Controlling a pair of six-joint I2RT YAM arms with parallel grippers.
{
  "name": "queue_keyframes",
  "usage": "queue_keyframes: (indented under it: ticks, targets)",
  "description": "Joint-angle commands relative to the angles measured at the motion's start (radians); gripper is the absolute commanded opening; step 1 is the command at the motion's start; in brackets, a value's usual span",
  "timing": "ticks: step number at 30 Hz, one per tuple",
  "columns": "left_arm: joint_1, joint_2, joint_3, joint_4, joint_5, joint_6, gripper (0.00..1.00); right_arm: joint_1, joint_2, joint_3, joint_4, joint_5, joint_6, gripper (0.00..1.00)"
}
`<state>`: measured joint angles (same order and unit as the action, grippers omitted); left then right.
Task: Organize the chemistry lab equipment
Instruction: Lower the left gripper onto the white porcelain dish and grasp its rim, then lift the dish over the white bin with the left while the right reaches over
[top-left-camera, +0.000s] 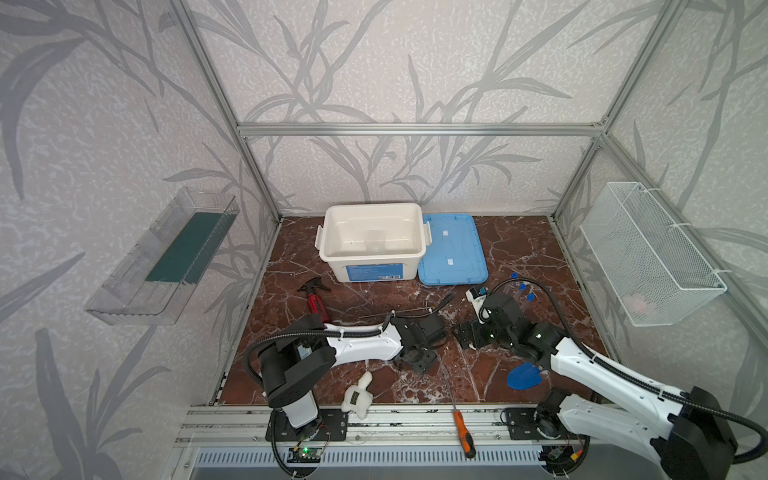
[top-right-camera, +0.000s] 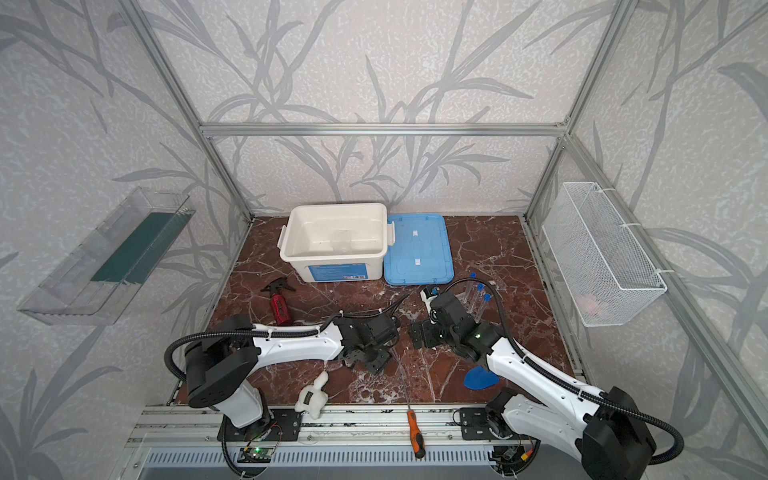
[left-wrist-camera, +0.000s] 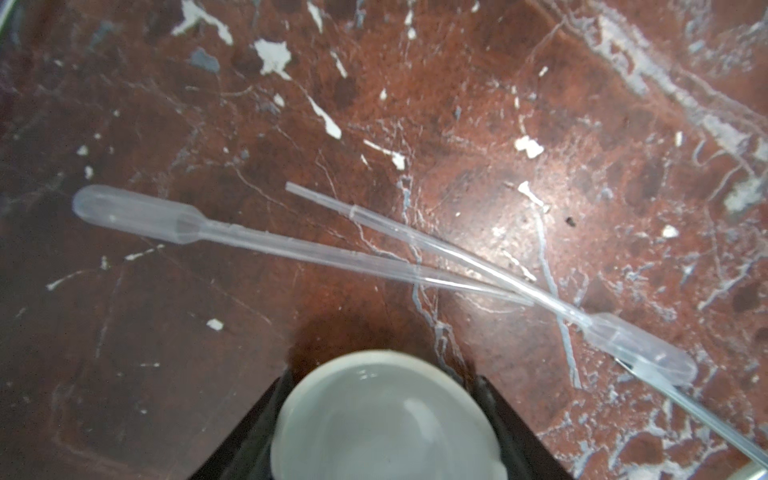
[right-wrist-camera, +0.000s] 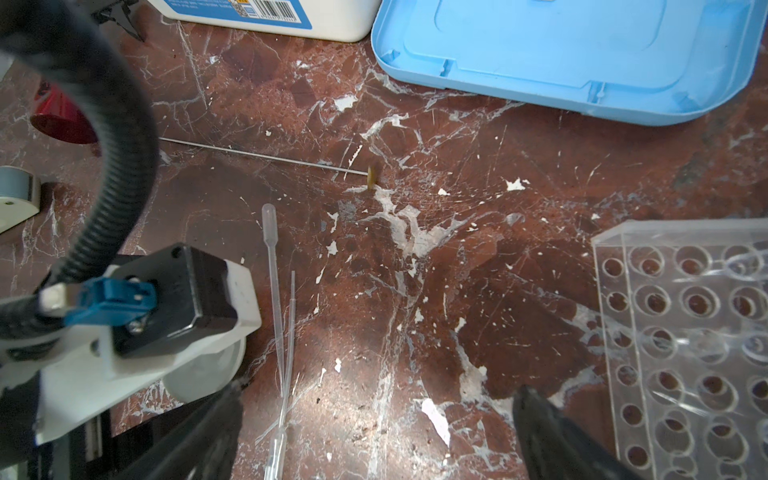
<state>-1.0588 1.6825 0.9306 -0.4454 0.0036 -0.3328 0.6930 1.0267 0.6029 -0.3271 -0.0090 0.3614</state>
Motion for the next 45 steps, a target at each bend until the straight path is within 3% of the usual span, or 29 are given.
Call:
queue_keyframes:
  ticks: [1,10,16,20,27,32,39,45]
  targets:
    - [0.022,-0.031,-0.006,-0.027,0.031,-0.037,0.57,-0.003,0.001,0.028,0.030,0.002,-0.018,0.99]
    - [0.081,-0.121,0.002,-0.072,0.043,-0.077,0.52,-0.003,-0.005,0.020,0.046,0.000,-0.011,0.99]
    - [0.098,-0.151,0.023,-0.145,-0.021,-0.101,0.51,-0.002,-0.002,0.018,0.065,-0.009,-0.006,0.99]
    - [0.127,-0.211,0.120,-0.275,-0.080,-0.099,0.50,-0.003,0.005,0.041,0.129,-0.088,-0.059,0.99]
    - [0.293,-0.292,0.374,-0.437,-0.148,-0.007,0.50,-0.002,0.044,0.163,0.244,-0.137,-0.103,0.99]
    - [0.432,-0.228,0.603,-0.525,-0.160,0.052,0.50,-0.002,0.170,0.328,0.244,-0.129,-0.094,0.99]
    - [0.616,-0.040,0.860,-0.563,-0.087,0.083,0.50,-0.003,0.356,0.586,0.241,-0.160,-0.059,0.99]
    - [0.678,0.132,1.080,-0.648,-0.096,0.094,0.50,-0.014,0.484,0.740,0.233,-0.174,-0.037,0.99]
